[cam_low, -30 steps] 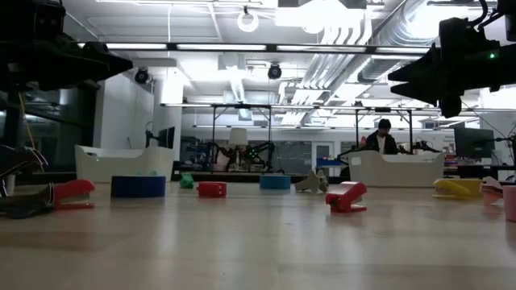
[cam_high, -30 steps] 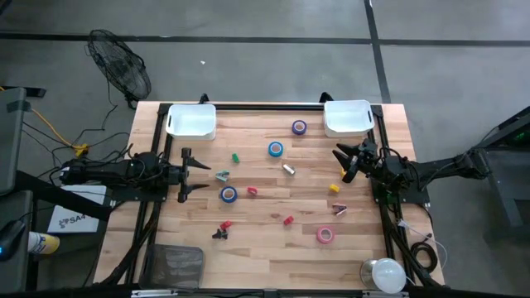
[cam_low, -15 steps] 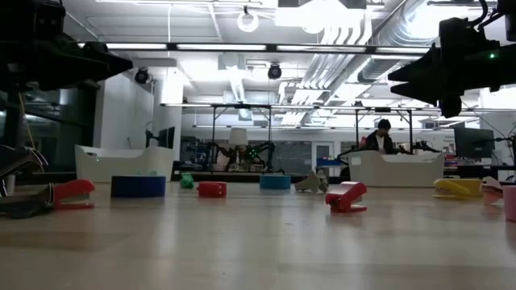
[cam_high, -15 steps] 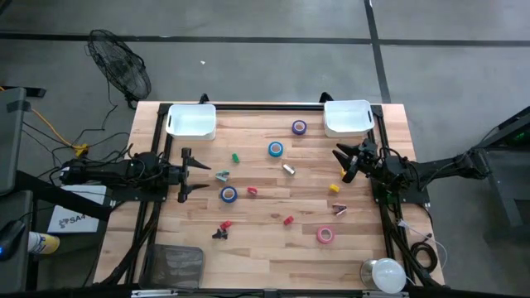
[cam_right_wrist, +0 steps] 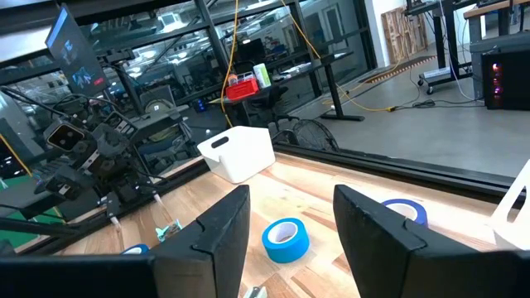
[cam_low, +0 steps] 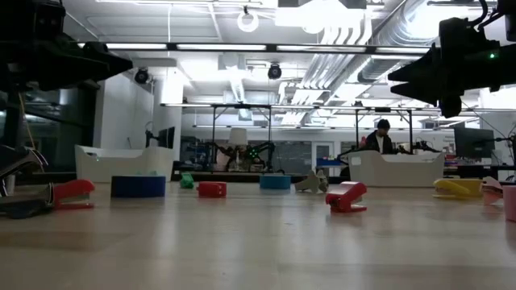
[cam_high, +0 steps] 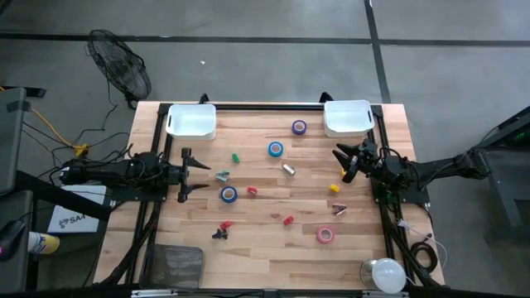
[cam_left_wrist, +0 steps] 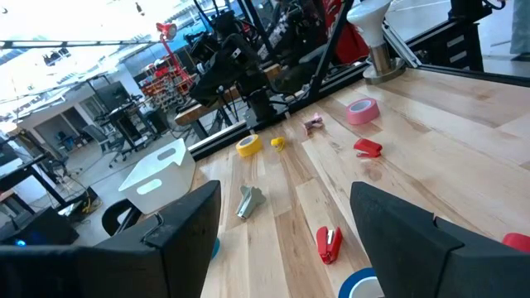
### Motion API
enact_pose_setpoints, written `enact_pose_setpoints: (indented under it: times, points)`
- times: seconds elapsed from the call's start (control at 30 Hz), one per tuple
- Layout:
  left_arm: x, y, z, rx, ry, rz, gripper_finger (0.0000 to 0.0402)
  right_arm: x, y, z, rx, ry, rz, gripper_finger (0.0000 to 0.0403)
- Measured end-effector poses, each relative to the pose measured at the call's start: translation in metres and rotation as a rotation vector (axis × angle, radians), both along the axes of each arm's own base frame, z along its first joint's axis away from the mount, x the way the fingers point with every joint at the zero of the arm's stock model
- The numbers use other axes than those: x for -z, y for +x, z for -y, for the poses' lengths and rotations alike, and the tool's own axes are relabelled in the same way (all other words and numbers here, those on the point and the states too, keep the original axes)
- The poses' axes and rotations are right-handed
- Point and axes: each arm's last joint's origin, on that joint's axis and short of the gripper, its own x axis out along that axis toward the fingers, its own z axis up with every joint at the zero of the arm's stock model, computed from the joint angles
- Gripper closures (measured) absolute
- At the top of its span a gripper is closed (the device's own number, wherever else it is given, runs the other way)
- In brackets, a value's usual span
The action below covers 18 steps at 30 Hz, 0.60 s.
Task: Pick and place Stapler, Stapler remover, tape
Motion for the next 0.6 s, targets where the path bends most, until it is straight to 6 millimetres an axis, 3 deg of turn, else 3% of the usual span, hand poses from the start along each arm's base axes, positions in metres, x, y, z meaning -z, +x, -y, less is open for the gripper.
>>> enact_pose_setpoints:
  times: [0.6]
  points:
    - [0.0001, 0.0, 0.0, 0.0, 0.0, 0.0, 0.0136, -0.0007, 0.0005, -0.001, -0.038, -0.016, -0.002, 0.0236]
